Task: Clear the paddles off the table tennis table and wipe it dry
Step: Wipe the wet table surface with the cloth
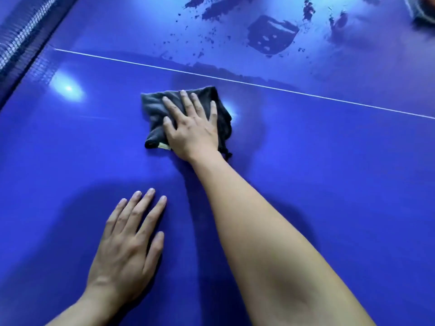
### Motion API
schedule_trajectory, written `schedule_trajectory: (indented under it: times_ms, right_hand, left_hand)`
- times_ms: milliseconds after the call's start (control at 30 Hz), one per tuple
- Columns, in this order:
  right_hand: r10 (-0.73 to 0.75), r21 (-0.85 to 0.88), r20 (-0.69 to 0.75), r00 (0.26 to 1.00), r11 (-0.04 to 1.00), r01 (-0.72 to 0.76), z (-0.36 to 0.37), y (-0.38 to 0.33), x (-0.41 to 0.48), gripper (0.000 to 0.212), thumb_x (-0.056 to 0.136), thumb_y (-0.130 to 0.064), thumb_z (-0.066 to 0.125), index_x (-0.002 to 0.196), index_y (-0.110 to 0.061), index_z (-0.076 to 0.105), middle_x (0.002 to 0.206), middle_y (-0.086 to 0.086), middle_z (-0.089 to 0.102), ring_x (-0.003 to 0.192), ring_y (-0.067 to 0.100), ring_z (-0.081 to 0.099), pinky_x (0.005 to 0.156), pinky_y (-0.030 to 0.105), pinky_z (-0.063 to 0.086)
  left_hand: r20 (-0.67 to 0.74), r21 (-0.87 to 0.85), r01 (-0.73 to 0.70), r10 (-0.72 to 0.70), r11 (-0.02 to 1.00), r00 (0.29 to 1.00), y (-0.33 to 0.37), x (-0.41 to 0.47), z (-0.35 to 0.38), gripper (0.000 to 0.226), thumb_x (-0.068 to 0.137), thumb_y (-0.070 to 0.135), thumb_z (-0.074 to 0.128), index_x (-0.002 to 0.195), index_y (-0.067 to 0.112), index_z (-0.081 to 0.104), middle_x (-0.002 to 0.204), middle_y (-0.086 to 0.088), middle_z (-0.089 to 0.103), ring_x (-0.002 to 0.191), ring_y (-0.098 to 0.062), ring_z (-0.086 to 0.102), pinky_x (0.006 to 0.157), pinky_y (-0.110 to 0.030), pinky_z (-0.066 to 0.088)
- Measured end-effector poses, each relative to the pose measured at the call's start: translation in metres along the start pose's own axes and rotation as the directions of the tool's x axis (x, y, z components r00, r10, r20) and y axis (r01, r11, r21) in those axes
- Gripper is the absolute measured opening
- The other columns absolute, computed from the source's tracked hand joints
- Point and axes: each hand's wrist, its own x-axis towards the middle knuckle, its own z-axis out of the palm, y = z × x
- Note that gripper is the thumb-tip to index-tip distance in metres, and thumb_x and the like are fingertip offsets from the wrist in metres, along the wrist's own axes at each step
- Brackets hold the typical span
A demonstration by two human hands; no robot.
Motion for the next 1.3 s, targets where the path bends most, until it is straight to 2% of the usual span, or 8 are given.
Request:
schedule_trajectory:
  times_ms: [133,300,433,533,733,1000,1133,1300]
  right_hand:
    - [0.276,-0.003,-0.069,0.959,0.961,-0.277,-0.039,0.118,0.003,0.057,0.103,-0.055,0.025,0.159,-0.048,0.021,0.172,-0.005,0.01,0.158,0.014,0.002,0.123,0.057,-0.01]
    - [0.551,0.007,-0.157,0.819,0.83,-0.558,-0.083,0.265,-0.044,0.06,0.102,-0.055,0.022,0.16,-0.043,0.024,0.172,0.001,0.013,0.158,0.02,0.006,0.123,0.061,-0.005]
    - [0.667,0.018,-0.197,0.718,0.735,-0.678,-0.099,0.314,-0.087,0.064,0.099,-0.057,0.018,0.16,-0.04,0.023,0.171,0.003,0.014,0.158,0.022,0.007,0.123,0.064,-0.003]
    - [0.674,0.018,-0.219,0.705,0.725,-0.688,-0.096,0.305,-0.104,0.064,0.099,-0.058,0.018,0.16,-0.039,0.024,0.171,0.006,0.015,0.158,0.026,0.008,0.122,0.065,-0.002]
    - [0.598,-0.004,-0.238,0.765,0.787,-0.617,-0.066,0.23,-0.123,0.062,0.101,-0.059,0.021,0.16,-0.038,0.026,0.17,0.01,0.017,0.157,0.03,0.009,0.121,0.066,-0.002]
    - [0.432,-0.087,-0.196,0.88,0.887,-0.454,-0.002,0.047,-0.059,0.062,0.102,-0.059,0.02,0.161,-0.042,0.018,0.172,0.005,0.01,0.158,0.026,0.003,0.122,0.064,-0.004]
    - [0.295,-0.115,-0.15,0.944,0.943,-0.313,0.035,-0.068,-0.018,0.061,0.101,-0.06,0.022,0.161,-0.046,0.014,0.172,0.003,0.006,0.158,0.025,-0.001,0.122,0.064,-0.007]
    - [0.027,-0.115,-0.059,0.998,0.993,-0.034,0.082,-0.225,-0.001,0.061,0.101,-0.057,0.026,0.161,-0.046,0.017,0.172,0.004,0.009,0.158,0.027,0.0,0.121,0.063,-0.009]
  left_hand:
    - [0.018,0.008,0.048,-0.048,0.999,0.999,0.002,0.0,-0.001,0.057,0.1,0.033,0.034,0.154,0.018,0.042,0.164,-0.001,0.032,0.153,-0.023,0.027,0.124,-0.051,0.021]
    - [0.029,0.022,0.081,-0.082,0.996,0.996,0.002,-0.001,-0.001,0.057,0.099,0.033,0.034,0.154,0.018,0.042,0.165,0.001,0.03,0.154,-0.022,0.026,0.124,-0.051,0.02]
    - [0.03,0.03,0.091,-0.092,0.995,0.995,0.006,-0.002,0.002,0.058,0.099,0.034,0.035,0.154,0.018,0.041,0.165,0.0,0.03,0.154,-0.023,0.026,0.124,-0.052,0.02]
    - [0.009,0.02,0.086,-0.086,0.996,0.996,0.006,-0.003,0.002,0.057,0.1,0.035,0.036,0.154,0.017,0.041,0.164,-0.001,0.031,0.153,-0.023,0.026,0.125,-0.051,0.019]
    - [-0.024,-0.178,0.101,-0.107,0.979,0.994,0.004,-0.002,-0.003,0.055,0.1,0.034,0.039,0.153,0.02,0.044,0.163,-0.001,0.033,0.152,-0.019,0.028,0.125,-0.042,0.019]
    - [-0.07,0.068,0.316,-0.311,0.946,0.948,-0.102,-0.051,-0.035,0.058,0.099,0.035,0.036,0.153,0.015,0.044,0.162,-0.013,0.032,0.148,-0.037,0.032,0.122,-0.05,0.022]
    - [-0.114,0.091,0.289,-0.279,0.953,0.954,-0.155,-0.094,-0.052,0.059,0.096,0.035,0.038,0.151,0.014,0.047,0.161,-0.016,0.034,0.146,-0.039,0.035,0.12,-0.051,0.022]
    - [-0.117,0.082,0.209,-0.199,0.975,0.973,-0.188,-0.117,-0.061,0.059,0.095,0.034,0.043,0.151,0.015,0.048,0.162,-0.012,0.036,0.149,-0.032,0.034,0.121,-0.053,0.026]
